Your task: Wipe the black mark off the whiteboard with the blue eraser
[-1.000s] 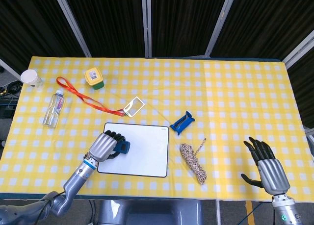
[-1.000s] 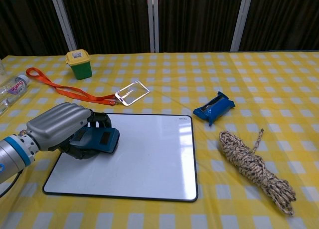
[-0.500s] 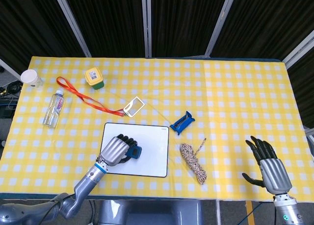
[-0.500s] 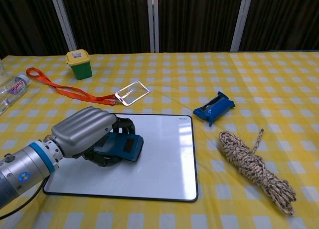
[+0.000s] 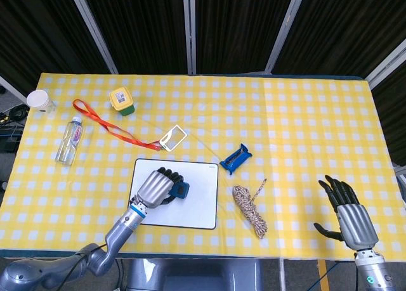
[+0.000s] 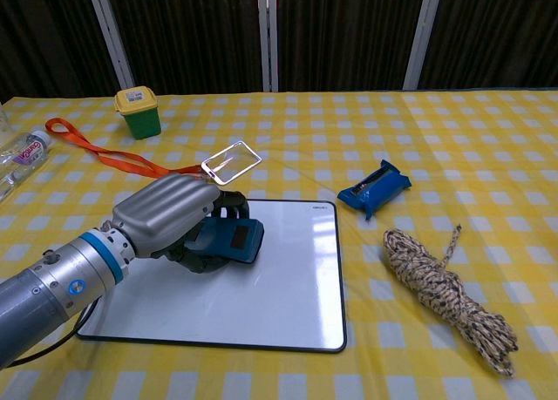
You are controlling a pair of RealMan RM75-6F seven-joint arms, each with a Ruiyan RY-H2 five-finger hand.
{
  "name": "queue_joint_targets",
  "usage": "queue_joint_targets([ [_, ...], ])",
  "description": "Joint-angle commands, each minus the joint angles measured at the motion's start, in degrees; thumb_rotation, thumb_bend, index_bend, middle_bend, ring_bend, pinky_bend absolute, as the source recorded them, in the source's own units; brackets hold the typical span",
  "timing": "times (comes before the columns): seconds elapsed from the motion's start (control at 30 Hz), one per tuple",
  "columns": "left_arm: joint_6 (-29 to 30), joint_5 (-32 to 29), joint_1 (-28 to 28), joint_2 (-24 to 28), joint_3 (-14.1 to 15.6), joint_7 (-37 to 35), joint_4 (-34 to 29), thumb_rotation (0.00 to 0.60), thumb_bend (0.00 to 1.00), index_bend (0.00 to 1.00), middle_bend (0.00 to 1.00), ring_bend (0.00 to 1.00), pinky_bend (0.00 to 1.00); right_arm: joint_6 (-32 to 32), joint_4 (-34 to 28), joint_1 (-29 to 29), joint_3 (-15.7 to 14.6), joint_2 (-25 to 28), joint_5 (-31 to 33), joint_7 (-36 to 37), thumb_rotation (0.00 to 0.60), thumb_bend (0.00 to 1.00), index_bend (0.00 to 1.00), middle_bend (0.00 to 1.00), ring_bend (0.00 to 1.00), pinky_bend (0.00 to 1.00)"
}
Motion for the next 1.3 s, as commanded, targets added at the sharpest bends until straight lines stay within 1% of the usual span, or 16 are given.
queue_joint_targets([
  [0.03, -0.12, -0.36, 0.02, 0.69, -0.03, -0.83, 0.94, 0.600, 0.64, 0.78, 0.58, 0.53, 0.48, 0.08, -0.04, -0.02, -0.14, -0.11, -0.28, -0.33, 0.600, 0.07, 0.01, 0.00, 0.00, 0.00],
  [0.23, 0.35, -0.89, 0.62, 1.49, 0.13, -2.73, 2.82, 0.600, 0.64, 0.78, 0.58, 0.53, 0.48, -0.01, -0.07, -0.09, -0.42, -0.43, -0.52, -1.10, 0.600, 0.07, 0.01, 0.00, 0.00, 0.00],
  [0.47, 0.93, -1.12, 0.36, 1.05, -0.26, -4.85, 3.59, 0.600, 0.64, 0.78, 0.58, 0.53, 0.48, -0.08, -0.01, -0.08, -0.37, -0.66, -0.36, -1.43, 0.600, 0.07, 0.01, 0.00, 0.00, 0.00],
  [0.93, 1.60, -0.06, -1.59, -3.87, -0.39, -1.41, 0.40, 0.600, 0.64, 0.78, 0.58, 0.53, 0.48, 0.60, -0.17, -0.14, -0.23, 0.01, -0.73, 0.17, 0.600, 0.07, 0.01, 0.00, 0.00, 0.00],
  [1.3, 1.61, -0.11, -1.79, -4.58, -0.25, -0.16, 0.30, 0.600, 0.64, 0.78, 0.58, 0.53, 0.48, 0.80, -0.02, -0.20, -0.30, -0.05, -0.93, 0.24, 0.600, 0.07, 0.01, 0.00, 0.00, 0.00],
])
